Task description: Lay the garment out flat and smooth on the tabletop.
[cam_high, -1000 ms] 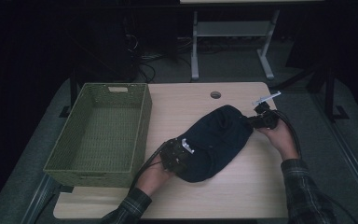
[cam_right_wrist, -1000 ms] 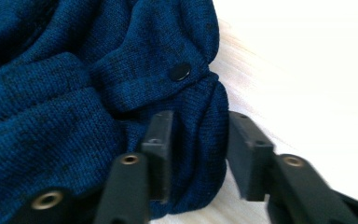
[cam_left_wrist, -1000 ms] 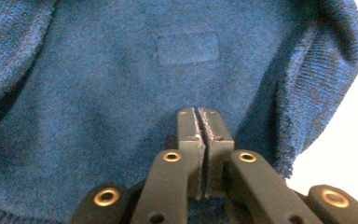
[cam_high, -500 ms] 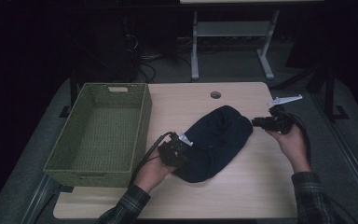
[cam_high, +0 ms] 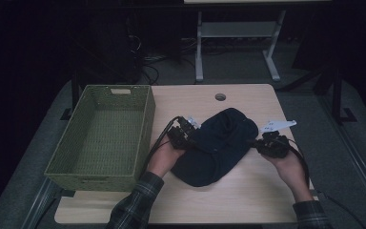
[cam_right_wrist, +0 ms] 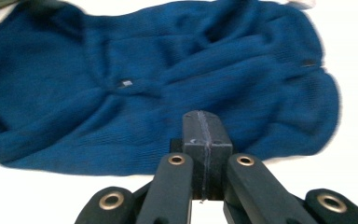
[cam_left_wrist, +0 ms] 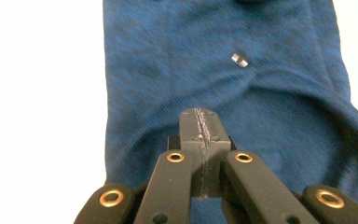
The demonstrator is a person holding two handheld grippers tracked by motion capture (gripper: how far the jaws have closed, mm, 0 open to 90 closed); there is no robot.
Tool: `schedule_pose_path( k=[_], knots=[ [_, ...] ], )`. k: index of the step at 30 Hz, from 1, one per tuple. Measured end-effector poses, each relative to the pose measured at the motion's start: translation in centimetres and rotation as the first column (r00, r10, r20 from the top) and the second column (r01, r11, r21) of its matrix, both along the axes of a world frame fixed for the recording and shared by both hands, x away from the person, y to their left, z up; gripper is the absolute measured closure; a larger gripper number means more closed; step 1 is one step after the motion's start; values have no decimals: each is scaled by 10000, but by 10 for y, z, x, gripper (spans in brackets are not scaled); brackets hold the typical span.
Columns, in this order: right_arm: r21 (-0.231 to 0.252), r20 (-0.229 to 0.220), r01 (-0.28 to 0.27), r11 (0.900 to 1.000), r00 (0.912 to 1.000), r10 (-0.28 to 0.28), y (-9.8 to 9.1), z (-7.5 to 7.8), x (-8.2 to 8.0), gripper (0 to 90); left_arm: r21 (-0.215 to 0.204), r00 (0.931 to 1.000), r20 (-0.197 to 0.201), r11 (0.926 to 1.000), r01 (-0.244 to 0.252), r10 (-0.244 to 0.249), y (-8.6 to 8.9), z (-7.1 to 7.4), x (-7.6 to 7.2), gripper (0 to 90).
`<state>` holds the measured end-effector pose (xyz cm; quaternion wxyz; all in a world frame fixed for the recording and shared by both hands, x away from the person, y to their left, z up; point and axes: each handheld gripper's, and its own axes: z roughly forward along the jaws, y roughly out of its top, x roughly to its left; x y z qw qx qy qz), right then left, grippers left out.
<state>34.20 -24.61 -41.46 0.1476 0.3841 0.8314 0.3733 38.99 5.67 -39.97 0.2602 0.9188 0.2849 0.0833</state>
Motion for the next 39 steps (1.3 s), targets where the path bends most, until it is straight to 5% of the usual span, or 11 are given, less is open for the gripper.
schedule_pose_path(
  k=[11, 21, 26, 39],
  knots=[
    [652, -707, -1222, 9904, 9894, 1267, 44, -21, -29, 897, 282, 9998, 142, 9995, -170, 166, -12, -17, 37, 899],
    [373, -878, -1346, 9902, 9866, 1374, 63, -39, -35, 897, 711, 9987, -44, 9962, -505, 510, -14, -45, 52, 899],
    [-339, -1079, -1392, 9897, 9850, 1348, 69, -50, -31, 898, 737, 9970, -235, 9947, -723, 742, -13, -46, 52, 900],
    [-612, -1285, -1097, 9921, 9865, 1012, 54, -48, -30, 898, 500, 9965, -687, 9978, -437, 471, -3, -46, 34, 900]
  ],
)
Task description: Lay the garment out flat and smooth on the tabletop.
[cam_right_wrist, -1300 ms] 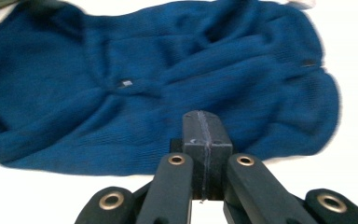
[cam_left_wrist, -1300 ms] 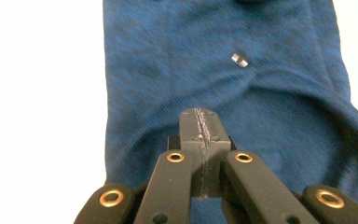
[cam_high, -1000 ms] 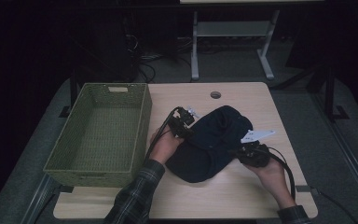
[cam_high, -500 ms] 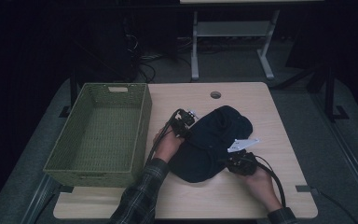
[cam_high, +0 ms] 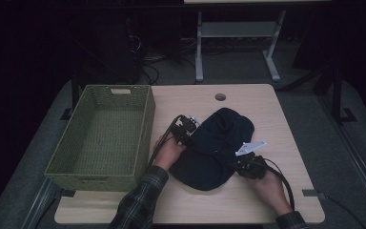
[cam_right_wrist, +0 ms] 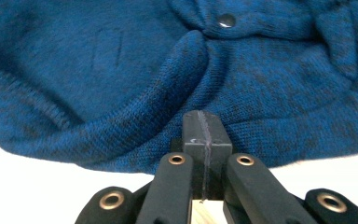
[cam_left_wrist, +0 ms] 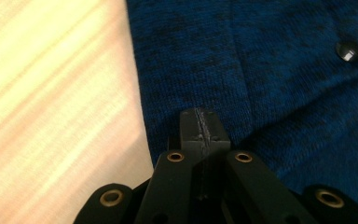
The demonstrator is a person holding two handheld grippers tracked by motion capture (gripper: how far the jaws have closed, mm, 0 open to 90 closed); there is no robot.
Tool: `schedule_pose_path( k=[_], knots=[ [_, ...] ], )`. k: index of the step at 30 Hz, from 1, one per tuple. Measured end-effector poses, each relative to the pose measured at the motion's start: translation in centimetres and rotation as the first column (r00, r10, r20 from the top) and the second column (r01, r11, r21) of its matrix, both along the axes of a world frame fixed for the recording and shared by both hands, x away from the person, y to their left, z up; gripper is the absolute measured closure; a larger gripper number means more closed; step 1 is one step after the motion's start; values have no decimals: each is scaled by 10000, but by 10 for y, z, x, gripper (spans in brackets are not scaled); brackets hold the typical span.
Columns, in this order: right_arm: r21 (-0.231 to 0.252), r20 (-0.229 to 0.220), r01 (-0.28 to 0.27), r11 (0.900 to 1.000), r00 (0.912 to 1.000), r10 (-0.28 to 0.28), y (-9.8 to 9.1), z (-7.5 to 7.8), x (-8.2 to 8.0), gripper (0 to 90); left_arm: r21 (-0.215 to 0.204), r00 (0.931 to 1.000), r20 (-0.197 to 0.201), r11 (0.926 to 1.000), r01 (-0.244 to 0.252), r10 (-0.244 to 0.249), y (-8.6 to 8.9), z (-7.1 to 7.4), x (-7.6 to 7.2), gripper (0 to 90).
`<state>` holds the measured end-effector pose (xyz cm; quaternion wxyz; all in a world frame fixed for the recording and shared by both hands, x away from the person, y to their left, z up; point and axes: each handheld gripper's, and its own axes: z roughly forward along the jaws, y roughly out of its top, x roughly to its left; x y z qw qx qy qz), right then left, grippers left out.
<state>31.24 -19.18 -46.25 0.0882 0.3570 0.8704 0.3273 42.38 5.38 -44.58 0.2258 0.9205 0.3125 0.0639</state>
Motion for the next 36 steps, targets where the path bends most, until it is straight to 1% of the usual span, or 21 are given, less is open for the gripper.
schedule_pose_path(
  k=[4, 7, 10, 14, 18, 19, 27, 29, 30, 31, 36],
  knots=[
    [-155, -26, 145, 9998, 9999, -146, -7, 1, -1, 898, -169, 9996, -154, 9996, 229, -231, 4, 0, -10, 900],
    [-127, 24, 238, 9996, 9997, -238, -11, 1, -3, 898, -398, 9989, -346, 9987, 309, -323, 6, 0, -18, 900],
    [-156, 47, 336, 9993, 9994, -335, -16, 1, -6, 898, -535, 9969, -545, 9972, 530, -560, 9, 0, -26, 900],
    [-358, 67, 420, 9985, 9991, -418, -21, 2, -9, 898, -667, 9943, -621, 9943, 827, -869, 10, -1, -42, 900],
    [-461, 132, 471, 9978, 9988, -465, -24, 2, -12, 898, -795, 9909, -692, 9908, 1099, -1155, 10, -2, -59, 900],
    [-498, 184, 416, 9979, 9990, -407, -25, 2, -13, 897, -793, 9898, -703, 9898, 1186, -1242, 11, -1, -63, 900],
    [-322, 105, 363, 9988, 9993, -360, -32, 1, -22, 897, -1000, 9815, -875, 9818, 1615, -1704, 11, -2, -91, 900],
    [-206, 48, 352, 9992, 9994, -351, -35, 1, -26, 897, -1121, 9796, -918, 9794, 1680, -1785, 12, -2, -96, 900],
    [-91, -9, 344, 9994, 9994, -344, -36, 1, -28, 897, -1116, 9781, -900, 9778, 1771, -1874, 13, -2, -98, 900],
    [5, -99, 338, 9994, 9994, -338, -37, 0, -30, 897, -1204, 9777, -947, 9771, 1755, -1873, 13, -3, -100, 900],
    [44, -71, 144, 9999, 9999, -144, -38, 0, -39, 897, -1220, 9742, -1007, 9743, 1895, -2021, 13, -3, -109, 900]
  ],
)
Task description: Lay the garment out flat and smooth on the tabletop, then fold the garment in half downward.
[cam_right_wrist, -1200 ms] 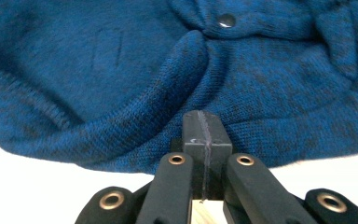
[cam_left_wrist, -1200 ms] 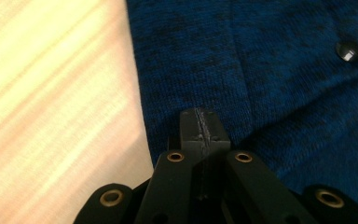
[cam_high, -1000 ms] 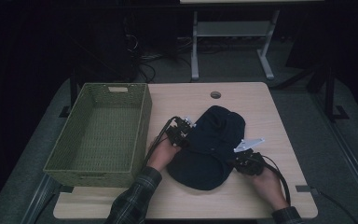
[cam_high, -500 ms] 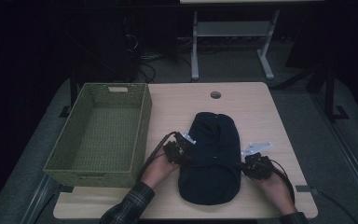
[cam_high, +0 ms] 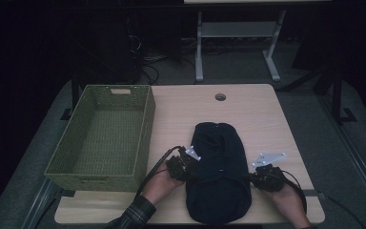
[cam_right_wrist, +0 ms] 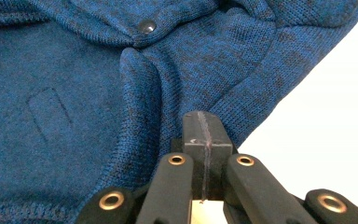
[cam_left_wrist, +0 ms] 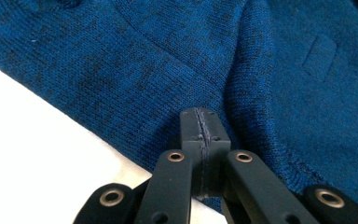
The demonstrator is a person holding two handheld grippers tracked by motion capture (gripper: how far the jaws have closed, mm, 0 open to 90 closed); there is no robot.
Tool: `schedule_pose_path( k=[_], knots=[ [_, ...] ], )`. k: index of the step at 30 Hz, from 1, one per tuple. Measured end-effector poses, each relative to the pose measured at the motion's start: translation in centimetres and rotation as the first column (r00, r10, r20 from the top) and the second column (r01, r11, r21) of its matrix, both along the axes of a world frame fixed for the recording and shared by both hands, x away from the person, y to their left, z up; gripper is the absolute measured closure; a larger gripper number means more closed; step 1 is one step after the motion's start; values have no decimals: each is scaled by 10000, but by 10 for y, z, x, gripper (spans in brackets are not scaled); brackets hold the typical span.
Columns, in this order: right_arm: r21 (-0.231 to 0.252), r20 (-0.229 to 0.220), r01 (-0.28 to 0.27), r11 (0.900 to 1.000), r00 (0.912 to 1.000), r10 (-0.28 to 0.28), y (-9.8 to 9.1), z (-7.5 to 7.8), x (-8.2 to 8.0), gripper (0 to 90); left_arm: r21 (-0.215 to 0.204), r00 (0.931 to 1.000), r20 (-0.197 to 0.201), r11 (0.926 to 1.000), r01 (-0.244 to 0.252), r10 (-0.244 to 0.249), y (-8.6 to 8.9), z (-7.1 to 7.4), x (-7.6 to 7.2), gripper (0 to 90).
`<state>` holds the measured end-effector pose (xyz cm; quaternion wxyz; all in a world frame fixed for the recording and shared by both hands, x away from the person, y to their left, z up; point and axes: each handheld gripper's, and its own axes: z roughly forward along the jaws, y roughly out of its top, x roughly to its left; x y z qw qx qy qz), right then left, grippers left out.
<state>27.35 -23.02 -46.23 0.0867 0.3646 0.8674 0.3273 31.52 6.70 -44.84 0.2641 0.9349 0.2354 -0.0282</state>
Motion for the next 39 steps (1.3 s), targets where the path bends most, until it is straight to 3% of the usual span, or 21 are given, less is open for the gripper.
schedule_pose_path(
  k=[6, 12, 16, 20, 24, 29, 39],
  knots=[
    [17, -50, -218, 9998, 9998, 218, -1, 0, -11, 897, 68, 9998, -98, 9998, 162, -161, -1, 1, -12, 899],
    [-25, -70, -364, 9993, 9993, 364, -1, 1, -13, 896, -50, 9995, -262, 9998, 185, -187, 0, 1, -13, 889],
    [303, -154, -319, 9990, 9994, 323, -3, 4, -11, 803, -211, 9994, -306, 9997, 150, -156, 3, 3, -9, 776],
    [558, 278, -152, 9983, 9995, 136, -5, 14, -6, 751, -480, 9992, -173, 9982, -361, 353, 8, 9, 0, 693],
    [580, 468, -67, 9983, 9989, 40, -6, 19, 3, 722, -698, 9975, 24, 9950, -708, 711, 13, 15, 10, 627],
    [735, 357, 47, 9973, 9993, -74, -10, 22, 19, 695, -753, 9942, 419, 9926, -957, 990, 17, 20, 25, 559],
    [581, 418, 135, 9982, 9990, -159, -9, 30, 55, 677, -787, 9845, 808, 9856, -1495, 1558, 16, 29, 48, 570]
  ],
)
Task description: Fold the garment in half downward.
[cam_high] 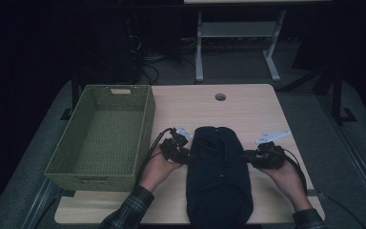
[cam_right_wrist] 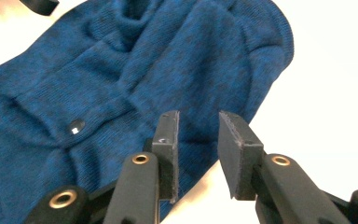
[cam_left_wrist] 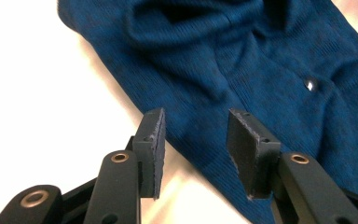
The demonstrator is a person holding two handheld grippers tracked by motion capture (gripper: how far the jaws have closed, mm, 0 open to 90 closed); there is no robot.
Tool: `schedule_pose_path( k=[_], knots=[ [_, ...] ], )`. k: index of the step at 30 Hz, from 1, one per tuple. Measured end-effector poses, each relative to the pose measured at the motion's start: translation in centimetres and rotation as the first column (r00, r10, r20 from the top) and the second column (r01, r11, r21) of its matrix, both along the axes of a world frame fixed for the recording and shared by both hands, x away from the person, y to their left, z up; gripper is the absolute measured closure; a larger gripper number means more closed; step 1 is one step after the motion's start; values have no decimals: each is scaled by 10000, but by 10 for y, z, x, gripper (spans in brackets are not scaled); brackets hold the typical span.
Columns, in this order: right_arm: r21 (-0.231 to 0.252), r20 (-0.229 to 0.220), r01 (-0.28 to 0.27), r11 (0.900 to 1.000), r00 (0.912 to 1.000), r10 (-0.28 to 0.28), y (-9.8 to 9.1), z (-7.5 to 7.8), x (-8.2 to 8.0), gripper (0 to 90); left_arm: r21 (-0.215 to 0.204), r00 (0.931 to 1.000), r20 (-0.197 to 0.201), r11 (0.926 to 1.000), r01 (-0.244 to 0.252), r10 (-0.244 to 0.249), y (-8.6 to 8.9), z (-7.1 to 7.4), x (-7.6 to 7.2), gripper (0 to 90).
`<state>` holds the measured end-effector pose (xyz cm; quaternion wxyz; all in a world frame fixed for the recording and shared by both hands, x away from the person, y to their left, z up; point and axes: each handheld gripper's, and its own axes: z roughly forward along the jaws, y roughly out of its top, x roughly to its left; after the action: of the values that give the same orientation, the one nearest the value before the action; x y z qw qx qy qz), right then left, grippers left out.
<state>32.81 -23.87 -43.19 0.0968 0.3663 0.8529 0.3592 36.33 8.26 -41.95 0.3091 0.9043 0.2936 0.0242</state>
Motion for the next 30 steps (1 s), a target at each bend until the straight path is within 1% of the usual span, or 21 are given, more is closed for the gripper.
schedule_pose_path(
  k=[1, 2, 3, 4, 5, 6, 7, 9, 10, 12, 13, 15, 19, 20, 21, 22, 23, 24, 27, 29, 30],
  knots=[
    [-47, 118, 25, 10000, 9999, -25, 1, 3, 6, 677, -67, 9999, 53, 9999, -104, 104, -1, 2, 3, 586],
    [-47, 118, 25, 10000, 9999, -25, 1, 3, 6, 677, -89, 9998, 99, 9998, -191, 192, -1, 4, 6, 586],
    [125, 109, 91, 9999, 9999, -92, 1, 4, 9, 677, -97, 9995, 193, 9996, -266, 268, -2, 6, 10, 587],
    [118, 47, 92, 9999, 9999, -92, 1, 5, 13, 675, -114, 9992, 254, 9995, -307, 310, -3, 8, 14, 595],
    [20, 61, 109, 9999, 9999, -109, 2, 7, 17, 675, -153, 9988, 300, 9991, -388, 393, -4, 10, 18, 603],
    [56, 127, 137, 9999, 9998, -138, 2, 8, 21, 675, -168, 9982, 373, 9988, -468, 474, -5, 12, 22, 604],
    [161, 76, 114, 9998, 9999, -115, 3, 10, 25, 675, -202, 9975, 425, 9982, -560, 568, -5, 14, 26, 606],
    [62, 76, 158, 9999, 9998, -158, 4, 13, 33, 672, -203, 9958, 535, 9971, -727, 737, -6, 16, 33, 616],
    [109, 10, 132, 9999, 9999, -132, 5, 15, 37, 671, -264, 9947, 540, 9960, -859, 872, -7, 17, 37, 616],
    [134, 48, 170, 9998, 9998, -171, 6, 18, 45, 668, -244, 9938, 521, 9950, -971, 983, -8, 17, 45, 616],
    [167, -35, 154, 9997, 9999, -153, 6, 19, 49, 667, -200, 9936, 487, 9946, -1014, 1022, -8, 17, 49, 616],
    [121, -51, 184, 9998, 9998, -184, 7, 20, 57, 668, -195, 9916, 565, 9932, -1151, 1160, -10, 18, 56, 616],
    [81, -125, 286, 9996, 9995, -285, 9, 19, 73, 666, 47, 9902, 657, 9923, -1236, 1231, -15, 18, 72, 616],
    [164, -19, 326, 9993, 9995, -325, 9, 18, 76, 667, 98, 9898, 660, 9918, -1272, 1263, -16, 18, 76, 615],
    [360, -46, 357, 9987, 9994, -355, 9, 17, 79, 666, 93, 9895, 652, 9915, -1297, 1288, -17, 17, 80, 610],
    [293, -166, 365, 9989, 9992, -360, 9, 17, 83, 663, 105, 9896, 599, 9913, -1314, 1305, -19, 15, 84, 610],
    [224, -109, 385, 9990, 9992, -382, 9, 16, 85, 663, 158, 9899, 547, 9911, -1321, 1311, -20, 14, 87, 604],
    [243, -89, 397, 9989, 9992, -395, 10, 16, 88, 661, 95, 9903, 455, 9912, -1320, 1314, -22, 12, 90, 592],
    [404, 13, 507, 9979, 9987, -508, 10, 15, 94, 659, -97, 9912, 257, 9915, -1294, 1296, -27, 6, 95, 562],
    [527, 17, 543, 9971, 9985, -545, 9, 13, 96, 659, -103, 9918, 175, 9919, -1264, 1266, -31, 1, 96, 542],
    [530, -55, 602, 9968, 9982, -600, 9, 12, 97, 658, 14, 9923, 162, 9924, -1227, 1227, -33, -2, 97, 535]
  ],
)
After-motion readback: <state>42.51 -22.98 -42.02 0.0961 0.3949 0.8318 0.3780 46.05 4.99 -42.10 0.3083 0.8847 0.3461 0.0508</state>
